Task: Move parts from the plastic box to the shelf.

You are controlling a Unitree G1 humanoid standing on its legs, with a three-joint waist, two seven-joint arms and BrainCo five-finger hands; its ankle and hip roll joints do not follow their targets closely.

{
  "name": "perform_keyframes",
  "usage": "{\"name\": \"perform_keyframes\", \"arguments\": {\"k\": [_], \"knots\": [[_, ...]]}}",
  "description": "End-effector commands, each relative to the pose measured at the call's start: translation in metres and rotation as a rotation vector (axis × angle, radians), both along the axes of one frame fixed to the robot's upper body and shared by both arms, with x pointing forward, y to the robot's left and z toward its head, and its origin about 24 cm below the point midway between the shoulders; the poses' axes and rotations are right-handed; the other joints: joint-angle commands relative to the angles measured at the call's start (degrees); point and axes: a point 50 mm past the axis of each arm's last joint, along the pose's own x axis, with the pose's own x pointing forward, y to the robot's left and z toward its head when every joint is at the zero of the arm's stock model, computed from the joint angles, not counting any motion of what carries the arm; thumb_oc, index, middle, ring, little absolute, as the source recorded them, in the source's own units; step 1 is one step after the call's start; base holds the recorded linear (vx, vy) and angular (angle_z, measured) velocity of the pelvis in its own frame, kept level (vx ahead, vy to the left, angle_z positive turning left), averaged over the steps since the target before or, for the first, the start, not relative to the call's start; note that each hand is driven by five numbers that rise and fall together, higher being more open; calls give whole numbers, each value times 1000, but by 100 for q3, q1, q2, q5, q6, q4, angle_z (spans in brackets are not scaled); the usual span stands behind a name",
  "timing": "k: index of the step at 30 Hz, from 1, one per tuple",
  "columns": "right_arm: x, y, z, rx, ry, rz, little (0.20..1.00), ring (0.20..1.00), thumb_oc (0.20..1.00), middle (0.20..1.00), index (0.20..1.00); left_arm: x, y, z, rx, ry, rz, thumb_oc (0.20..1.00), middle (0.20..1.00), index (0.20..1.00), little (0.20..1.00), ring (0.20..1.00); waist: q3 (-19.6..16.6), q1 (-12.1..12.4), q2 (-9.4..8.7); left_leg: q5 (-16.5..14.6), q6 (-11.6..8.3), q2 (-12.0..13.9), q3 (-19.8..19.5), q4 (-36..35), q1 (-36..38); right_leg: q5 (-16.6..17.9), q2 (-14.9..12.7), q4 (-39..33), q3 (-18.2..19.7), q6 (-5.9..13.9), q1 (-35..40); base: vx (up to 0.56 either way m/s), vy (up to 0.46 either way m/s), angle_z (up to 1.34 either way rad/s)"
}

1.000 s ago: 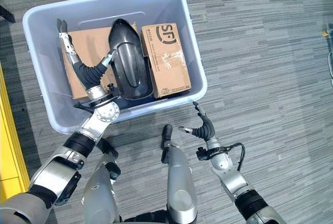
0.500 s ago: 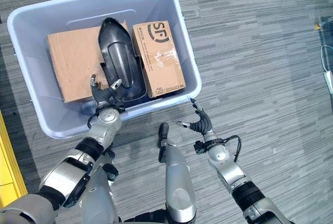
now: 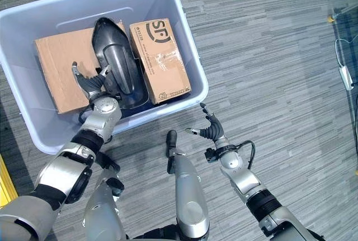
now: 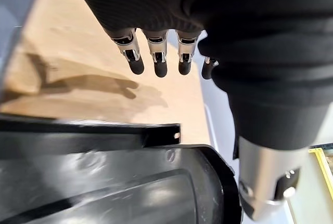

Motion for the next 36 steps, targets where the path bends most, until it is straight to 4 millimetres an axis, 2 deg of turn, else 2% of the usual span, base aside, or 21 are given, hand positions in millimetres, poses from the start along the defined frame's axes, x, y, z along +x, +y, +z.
{"name": "perform_keyframes", "arguments": {"k": [1, 8, 11, 13, 17, 18, 19, 23, 29, 36], "knots": [[3, 2, 13, 29, -69, -4, 1000, 1000, 1000, 1000, 1000, 4, 11, 5, -60, 6, 33, 1000, 1000, 1000, 1000, 1000, -73, 8, -356, -756, -867, 569, -246, 1100, -178, 165, 181, -750, -190, 308, 138, 0, 0, 0], [4, 2, 14, 33, -59, -5, 1000, 1000, 1000, 1000, 1000, 4, 17, -12, 97, 167, -1, 1000, 1000, 1000, 1000, 1000, -73, -39, -365, -742, -873, 560, -204, 1107, -280, 204, 167, -735, -182, 306, -11, 2, -17, -5], [3, 1, 14, 30, -59, -1, 1000, 1000, 1000, 1000, 1000, 2, 18, -22, 60, 208, -7, 1000, 1000, 1000, 1000, 1000, -73, -64, -356, -757, -868, 557, -199, 1136, -337, 201, 153, -697, -162, 303, -92, 0, 0, 0], [3, 2, 14, 29, -59, -2, 1000, 1000, 1000, 1000, 1000, -2, 16, -36, -1, 232, -17, 1000, 1000, 1000, 1000, 1000, -73, -68, -337, -758, -863, 539, -199, 1142, -368, 197, 148, -683, -154, 300, -138, 0, 0, 0], [3, 2, 14, 32, -62, -7, 1000, 1000, 1000, 1000, 1000, -8, 9, -51, -44, 237, -1, 1000, 1000, 1000, 1000, 1000, -73, -48, -320, -755, -863, 523, -215, 1143, -393, 187, 147, -677, -158, 297, -157, 11, -11, -3], [3, 2, 14, 38, -61, -14, 1000, 1000, 1000, 1000, 1000, -13, 3, -61, -64, 255, -3, 1000, 1000, 1000, 1000, 1000, -73, -20, -304, -750, -856, 505, -239, 1150, -398, 178, 152, -660, -163, 295, -164, 41, -62, -2], [3, 4, 14, 48, -63, -23, 1000, 1000, 1000, 1000, 1000, -19, -9, -73, -2, 272, -24, 1000, 1000, 1000, 1000, 1000, -73, 22, -303, -732, -849, 493, -265, 1151, -423, 197, 143, -651, -182, 303, -182, 41, -76, -2], [4, 2, 15, 48, -56, -32, 1000, 1000, 1000, 1000, 1000, -20, -22, -69, 165, 274, -68, 1000, 1000, 1000, 1000, 1000, -73, 22, -311, -698, -862, 501, -267, 1155, -499, 232, 153, -647, -163, 304, -260, 15, -26, 0], [3, -1, 17, 36, -57, -23, 1000, 1000, 1000, 1000, 1000, -18, -31, -69, 282, 314, -150, 1000, 1000, 1000, 1000, 1000, -73, -44, -282, -669, -854, 499, -200, 1132, -557, 256, 154, -605, -152, 279, -398, 28, -18, -1], [4, 2, 17, 23, -60, -10, 1000, 1000, 1000, 1000, 1000, -15, -37, -58, 280, 249, -143, 1000, 1000, 1000, 1000, 1000, -73, -78, -258, -599, -879, 539, -167, 1129, -611, 232, 178, -546, -149, 234, -513, 23, -27, -5]]}}
